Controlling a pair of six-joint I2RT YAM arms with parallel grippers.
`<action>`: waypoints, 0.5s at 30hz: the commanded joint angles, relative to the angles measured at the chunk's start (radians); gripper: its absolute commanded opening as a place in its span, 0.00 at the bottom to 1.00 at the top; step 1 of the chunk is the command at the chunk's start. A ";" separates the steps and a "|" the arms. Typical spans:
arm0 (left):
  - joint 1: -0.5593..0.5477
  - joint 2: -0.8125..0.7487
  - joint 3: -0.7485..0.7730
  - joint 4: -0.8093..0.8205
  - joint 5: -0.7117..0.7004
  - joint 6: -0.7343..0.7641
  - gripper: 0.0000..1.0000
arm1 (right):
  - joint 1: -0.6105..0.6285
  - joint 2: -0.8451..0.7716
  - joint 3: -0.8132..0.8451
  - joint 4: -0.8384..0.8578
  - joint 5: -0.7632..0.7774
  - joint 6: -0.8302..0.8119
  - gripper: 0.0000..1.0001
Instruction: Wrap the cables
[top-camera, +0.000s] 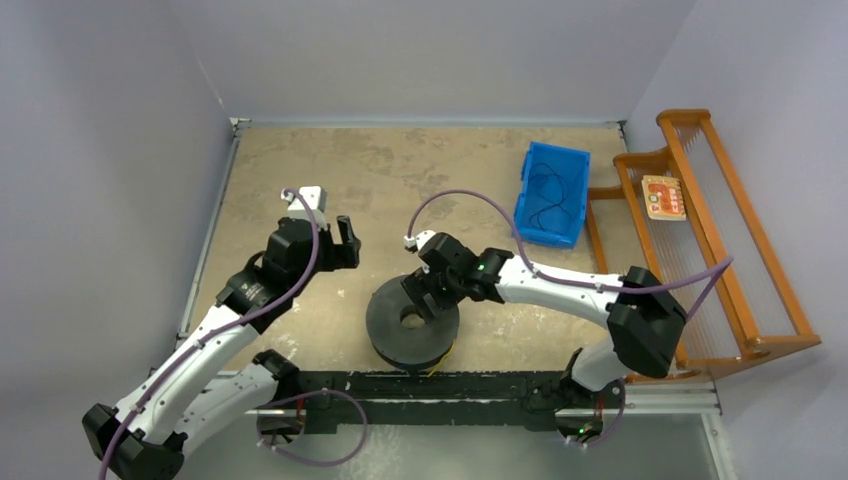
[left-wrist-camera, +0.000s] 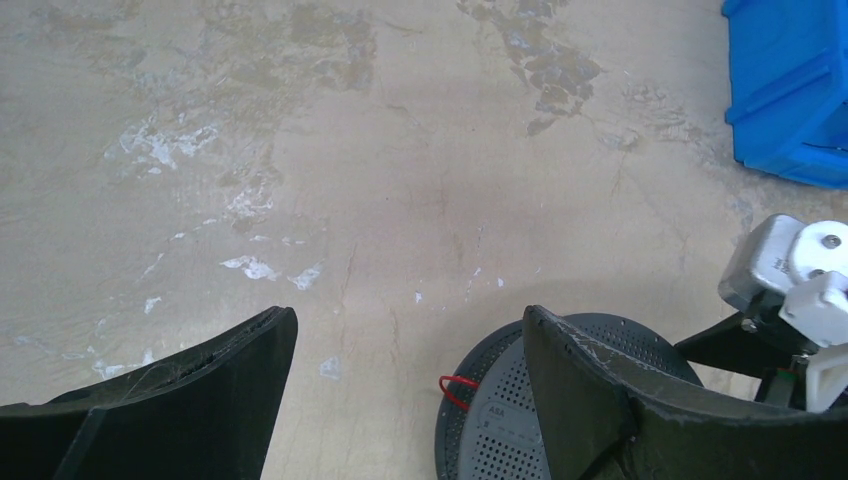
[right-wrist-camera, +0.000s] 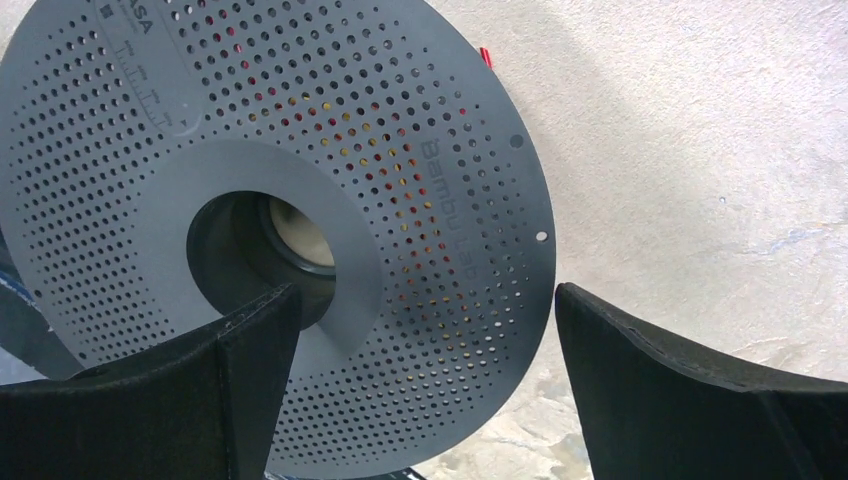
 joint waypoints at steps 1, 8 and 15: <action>0.008 -0.024 0.019 0.036 -0.009 0.006 0.83 | 0.016 0.017 0.056 0.011 0.008 0.009 0.98; 0.009 -0.030 0.020 0.036 -0.009 0.007 0.83 | 0.042 0.066 0.093 -0.021 0.068 0.010 0.97; 0.009 -0.035 0.019 0.036 -0.005 0.005 0.83 | 0.057 0.098 0.127 -0.053 0.123 0.018 0.93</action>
